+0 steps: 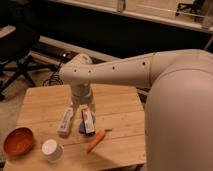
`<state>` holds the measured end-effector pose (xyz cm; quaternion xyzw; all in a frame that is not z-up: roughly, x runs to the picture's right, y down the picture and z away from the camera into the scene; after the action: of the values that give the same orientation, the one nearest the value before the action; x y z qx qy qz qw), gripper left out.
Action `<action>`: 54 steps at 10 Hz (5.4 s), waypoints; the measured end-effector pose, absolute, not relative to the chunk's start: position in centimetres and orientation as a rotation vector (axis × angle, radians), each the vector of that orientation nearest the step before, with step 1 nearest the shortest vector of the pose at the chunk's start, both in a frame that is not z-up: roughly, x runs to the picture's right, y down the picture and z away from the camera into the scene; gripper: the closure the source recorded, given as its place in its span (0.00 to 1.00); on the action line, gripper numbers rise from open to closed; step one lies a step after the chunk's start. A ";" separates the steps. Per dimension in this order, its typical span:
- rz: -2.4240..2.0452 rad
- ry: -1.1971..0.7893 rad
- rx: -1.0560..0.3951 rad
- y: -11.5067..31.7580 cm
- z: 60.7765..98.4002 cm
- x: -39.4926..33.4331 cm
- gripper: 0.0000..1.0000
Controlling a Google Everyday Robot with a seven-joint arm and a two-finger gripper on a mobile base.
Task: Stand the bottle upright
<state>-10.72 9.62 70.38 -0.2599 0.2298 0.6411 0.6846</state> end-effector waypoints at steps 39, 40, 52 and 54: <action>1.395 0.882 -0.864 8.5 91.3 -21.0 0.56; 1.390 0.874 -0.865 8.2 91.4 -21.2 0.66; 1.398 0.405 -0.686 -1.0 83.1 -20.7 0.91; 1.395 0.318 -0.619 -0.7 80.6 -20.7 0.91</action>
<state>-20.66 -0.67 80.61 -0.2790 0.1433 0.6292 0.7112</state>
